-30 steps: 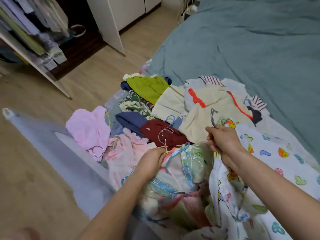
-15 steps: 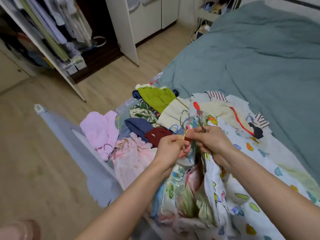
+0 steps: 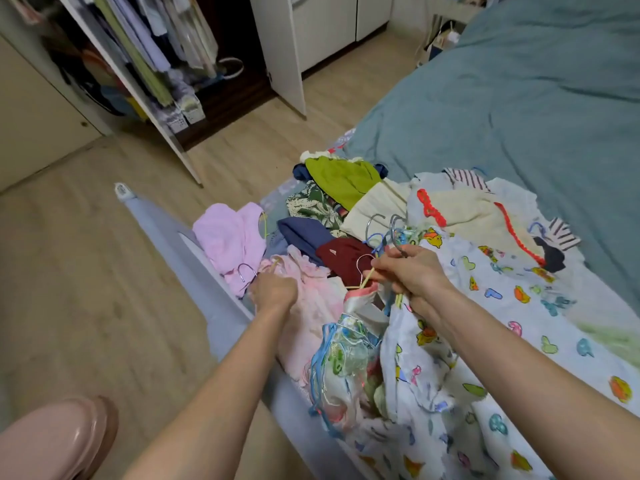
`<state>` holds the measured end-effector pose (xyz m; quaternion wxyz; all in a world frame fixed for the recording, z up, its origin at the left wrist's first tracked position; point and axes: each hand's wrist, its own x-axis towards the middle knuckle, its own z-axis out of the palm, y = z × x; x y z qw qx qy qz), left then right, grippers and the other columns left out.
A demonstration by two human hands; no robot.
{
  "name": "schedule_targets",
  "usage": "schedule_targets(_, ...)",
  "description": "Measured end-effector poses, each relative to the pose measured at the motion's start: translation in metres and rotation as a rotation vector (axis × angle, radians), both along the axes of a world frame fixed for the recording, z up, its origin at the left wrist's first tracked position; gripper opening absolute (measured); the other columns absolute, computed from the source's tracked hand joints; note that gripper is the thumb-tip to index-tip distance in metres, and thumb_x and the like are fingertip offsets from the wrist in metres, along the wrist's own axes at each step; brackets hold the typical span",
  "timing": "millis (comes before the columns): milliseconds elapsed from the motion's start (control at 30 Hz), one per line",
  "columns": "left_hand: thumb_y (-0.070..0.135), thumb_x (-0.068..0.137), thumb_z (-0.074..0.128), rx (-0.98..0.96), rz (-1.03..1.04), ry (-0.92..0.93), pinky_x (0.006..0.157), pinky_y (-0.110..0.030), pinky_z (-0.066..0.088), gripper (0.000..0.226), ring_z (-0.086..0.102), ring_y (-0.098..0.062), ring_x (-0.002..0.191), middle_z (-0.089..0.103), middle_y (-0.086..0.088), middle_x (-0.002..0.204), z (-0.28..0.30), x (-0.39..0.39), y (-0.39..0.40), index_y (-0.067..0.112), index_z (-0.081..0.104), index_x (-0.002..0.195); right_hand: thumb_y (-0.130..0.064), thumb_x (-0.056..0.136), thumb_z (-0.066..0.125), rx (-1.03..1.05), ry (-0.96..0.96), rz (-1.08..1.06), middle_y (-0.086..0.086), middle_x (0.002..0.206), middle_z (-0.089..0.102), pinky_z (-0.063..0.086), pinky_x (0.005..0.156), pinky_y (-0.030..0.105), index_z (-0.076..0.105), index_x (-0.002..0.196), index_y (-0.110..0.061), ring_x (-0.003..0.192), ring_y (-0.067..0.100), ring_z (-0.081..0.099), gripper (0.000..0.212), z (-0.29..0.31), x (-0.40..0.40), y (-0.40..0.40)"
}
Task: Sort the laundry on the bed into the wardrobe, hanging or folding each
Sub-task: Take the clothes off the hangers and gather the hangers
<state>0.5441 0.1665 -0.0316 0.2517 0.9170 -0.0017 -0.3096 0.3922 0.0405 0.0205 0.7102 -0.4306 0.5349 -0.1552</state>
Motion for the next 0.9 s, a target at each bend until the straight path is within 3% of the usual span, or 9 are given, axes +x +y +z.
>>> schedule_targets(67, 0.012, 0.082, 0.051, 0.133, -0.001, 0.054, 0.102, -0.040, 0.044, 0.051, 0.054, -0.038, 0.116, 0.055, -0.022, 0.127, -0.023, 0.015, 0.012, -0.003, 0.048, 0.131, 0.016, 0.080, 0.063, 0.007, -0.037, -0.020, 0.011, 0.065, 0.051, 0.026, 0.027, 0.016, 0.044, 0.069, -0.009, 0.039, 0.011, 0.060, 0.034, -0.003, 0.004, 0.004)
schedule_targets(167, 0.000, 0.091, 0.046, 0.031, -0.001, 0.181, 0.086, -0.045, 0.054, 0.040, 0.055, -0.029, 0.091, 0.057, -0.022, 0.108, -0.028, 0.018, 0.008, -0.009, 0.048, 0.129, 0.017, 0.082, 0.060, 0.017, -0.077, -0.063, 0.015, 0.067, 0.053, 0.031, 0.029, 0.016, 0.047, 0.073, -0.006, 0.041, 0.013, 0.061, 0.028, -0.006, 0.005, 0.006)
schedule_targets(267, -0.002, 0.095, 0.047, 0.035, -0.117, 0.170, 0.087, -0.036, 0.051, 0.037, 0.057, -0.024, 0.097, 0.056, -0.022, 0.129, -0.021, 0.016, -0.004, -0.008, 0.048, 0.131, 0.016, 0.084, 0.057, 0.000, -0.098, -0.096, 0.020, 0.070, 0.059, 0.030, 0.029, 0.018, 0.049, 0.072, -0.004, 0.041, 0.015, 0.059, 0.025, -0.004, 0.002, 0.004)
schedule_targets(400, 0.004, 0.097, 0.043, 0.045, -0.246, 0.057, 0.093, -0.036, 0.046, 0.035, 0.054, -0.035, 0.119, 0.055, -0.022, 0.131, -0.006, 0.011, -0.025, -0.006, 0.048, 0.130, 0.013, 0.088, 0.055, -0.023, -0.103, -0.132, 0.017, 0.071, 0.062, 0.027, 0.029, 0.016, 0.047, 0.073, -0.007, 0.041, 0.010, 0.057, 0.026, 0.001, -0.011, -0.002)
schedule_targets(467, 0.013, 0.099, 0.042, 0.051, -0.339, -0.032, 0.089, -0.036, 0.045, 0.033, 0.055, -0.035, 0.117, 0.058, -0.018, 0.128, 0.008, 0.008, -0.037, 0.002, 0.056, 0.126, 0.012, 0.089, 0.055, -0.044, -0.097, -0.167, 0.014, 0.069, 0.064, 0.026, 0.030, 0.016, 0.047, 0.076, -0.006, 0.040, 0.008, 0.054, 0.023, 0.004, -0.022, -0.009)
schedule_targets(567, 0.021, 0.097, 0.045, 0.103, -0.514, -0.355, 0.079, -0.033, 0.042, 0.027, 0.059, -0.033, 0.109, 0.065, -0.010, 0.116, 0.035, 0.012, -0.049, 0.022, 0.065, 0.116, 0.010, 0.088, 0.057, -0.069, -0.106, -0.209, 0.010, 0.062, 0.068, 0.024, 0.031, 0.015, 0.052, 0.078, -0.004, 0.036, 0.007, 0.046, 0.018, 0.021, -0.043, -0.022)
schedule_targets(667, 0.017, 0.093, 0.045, -0.177, -0.755, -0.616, 0.079, -0.037, 0.039, 0.029, 0.053, -0.033, 0.101, 0.059, -0.013, 0.102, 0.071, 0.012, -0.061, 0.023, 0.068, 0.109, 0.009, 0.087, 0.059, -0.112, -0.133, -0.234, 0.014, 0.070, 0.066, 0.024, 0.029, 0.015, 0.053, 0.077, -0.005, 0.033, 0.006, 0.045, 0.018, 0.048, -0.067, -0.036)
schedule_targets(800, 0.044, 0.077, 0.034, -0.548, -0.979, -0.685, 0.081, -0.036, 0.036, 0.053, 0.043, -0.025, 0.089, 0.048, -0.009, 0.090, 0.135, 0.005, -0.076, 0.012, 0.071, 0.097, 0.010, 0.086, 0.058, -0.182, -0.179, -0.267, 0.010, 0.059, 0.068, 0.024, 0.027, 0.015, 0.051, 0.078, -0.004, 0.030, 0.008, 0.042, 0.018, 0.093, -0.106, -0.053)
schedule_targets(900, 0.049, 0.074, 0.043, -0.676, -1.104, -0.721, 0.078, -0.033, 0.036, 0.048, 0.041, -0.019, 0.085, 0.047, -0.005, 0.088, 0.186, -0.004, -0.088, 0.014, 0.072, 0.092, 0.010, 0.086, 0.057, -0.231, -0.180, -0.252, 0.009, 0.058, 0.068, 0.022, 0.026, 0.014, 0.050, 0.080, -0.003, 0.026, 0.007, 0.036, 0.016, 0.130, -0.139, -0.057)
